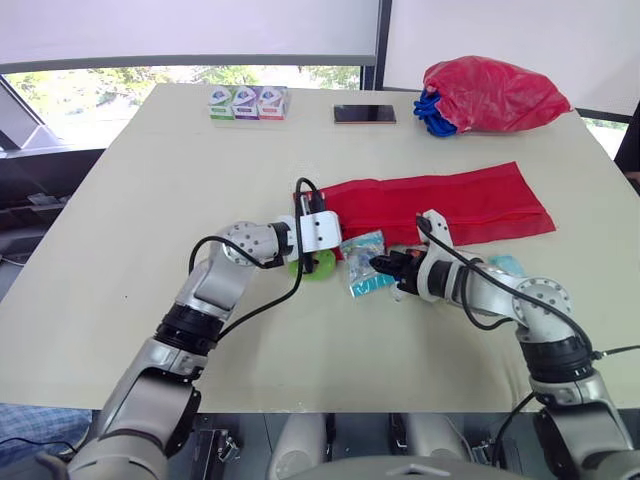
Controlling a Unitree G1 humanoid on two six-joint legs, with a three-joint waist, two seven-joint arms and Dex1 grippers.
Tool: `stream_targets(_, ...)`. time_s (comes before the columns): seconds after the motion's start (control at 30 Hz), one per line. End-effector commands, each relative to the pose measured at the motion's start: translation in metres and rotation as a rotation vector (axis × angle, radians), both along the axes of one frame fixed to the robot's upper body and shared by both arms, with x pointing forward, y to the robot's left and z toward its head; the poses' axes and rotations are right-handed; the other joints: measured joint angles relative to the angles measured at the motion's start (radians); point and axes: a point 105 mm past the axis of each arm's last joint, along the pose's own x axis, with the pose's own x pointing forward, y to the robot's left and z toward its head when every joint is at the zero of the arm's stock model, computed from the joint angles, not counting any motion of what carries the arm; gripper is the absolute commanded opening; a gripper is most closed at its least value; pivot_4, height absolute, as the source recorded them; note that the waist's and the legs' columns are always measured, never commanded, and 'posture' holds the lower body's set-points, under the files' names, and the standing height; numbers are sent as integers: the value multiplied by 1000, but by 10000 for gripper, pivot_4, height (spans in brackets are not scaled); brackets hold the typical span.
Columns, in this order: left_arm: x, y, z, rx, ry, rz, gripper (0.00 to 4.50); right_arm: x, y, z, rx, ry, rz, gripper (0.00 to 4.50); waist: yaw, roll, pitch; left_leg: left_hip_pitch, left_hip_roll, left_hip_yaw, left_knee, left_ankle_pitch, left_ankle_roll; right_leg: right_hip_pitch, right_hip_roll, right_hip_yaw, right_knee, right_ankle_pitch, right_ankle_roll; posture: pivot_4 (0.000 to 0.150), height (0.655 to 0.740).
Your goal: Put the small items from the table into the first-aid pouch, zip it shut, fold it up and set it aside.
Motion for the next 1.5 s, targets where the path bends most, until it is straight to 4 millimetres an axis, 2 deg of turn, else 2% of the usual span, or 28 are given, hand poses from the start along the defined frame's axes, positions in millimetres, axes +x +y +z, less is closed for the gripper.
stream_targets(0.03, -12, -17, 6, -3, -69, -70, 392, 1, 5, 4, 12, -5, 17, 0, 0, 0, 0, 0, 0, 0, 0, 0, 0, 0, 0, 0, 0, 0, 0, 1500, 7400)
stream_targets(0.2, -23, -18, -2, 36, -85, -98, 392, 11, 7, 10, 78, 18, -22, 0, -3, 0, 0, 1, 0, 0, 0, 0, 0, 0, 0, 0, 1, 0, 0, 1500, 7400)
stream_targets(0.4, -25, -16, -3, 64, -117, -109, 392, 20, 4, 7, 133, 67, -87, 0, -3, 0, 0, 1, 1, 0, 0, 0, 0, 0, 0, 0, 1, 0, 0, 1500, 7400)
stream_targets(0.63, -20, -13, 3, 55, -141, -93, 392, 17, 7, -2, 141, 108, -91, 0, -3, 0, 0, 1, 0, 0, 0, 0, 0, 0, 0, 0, 1, 0, 0, 1500, 7400)
stream_targets(0.87, -28, -15, -6, 64, -106, -114, 392, 39, 6, 16, 291, 90, -226, 0, -5, 1, 0, 1, 1, 0, 0, 0, 0, 0, 1, 0, 1, 0, 0, 1500, 7400)
stream_targets(1.03, -31, -15, -11, 77, -91, -125, 392, 48, 8, 25, 389, 89, -302, 0, -6, 1, 0, 1, 1, 0, -1, 0, 0, 0, 1, 0, 1, 0, 0, 1500, 7400)
stream_targets(1.27, -31, -16, -15, 78, -78, -136, 392, 56, 16, 32, 455, 71, -380, 0, -7, 1, 0, 1, 1, 1, -1, 0, 0, -1, 1, 0, 1, 0, 0, 1500, 7400)
stream_targets(1.43, -26, -15, -13, 47, -67, -112, 392, 50, 24, 26, 419, 44, -360, 0, -8, 1, 0, 1, 0, 1, -2, 0, 0, -2, 1, 0, 1, 0, 0, 1500, 7400)
stream_targets(1.5, -23, -11, -12, 36, -62, -97, 0, 47, 21, 22, 388, 32, -347, 9288, -7, 1, 0, 0, 0, 1, -2, 0, 0, -2, 0, 0, 1, 0, 0, 1500, 7400)
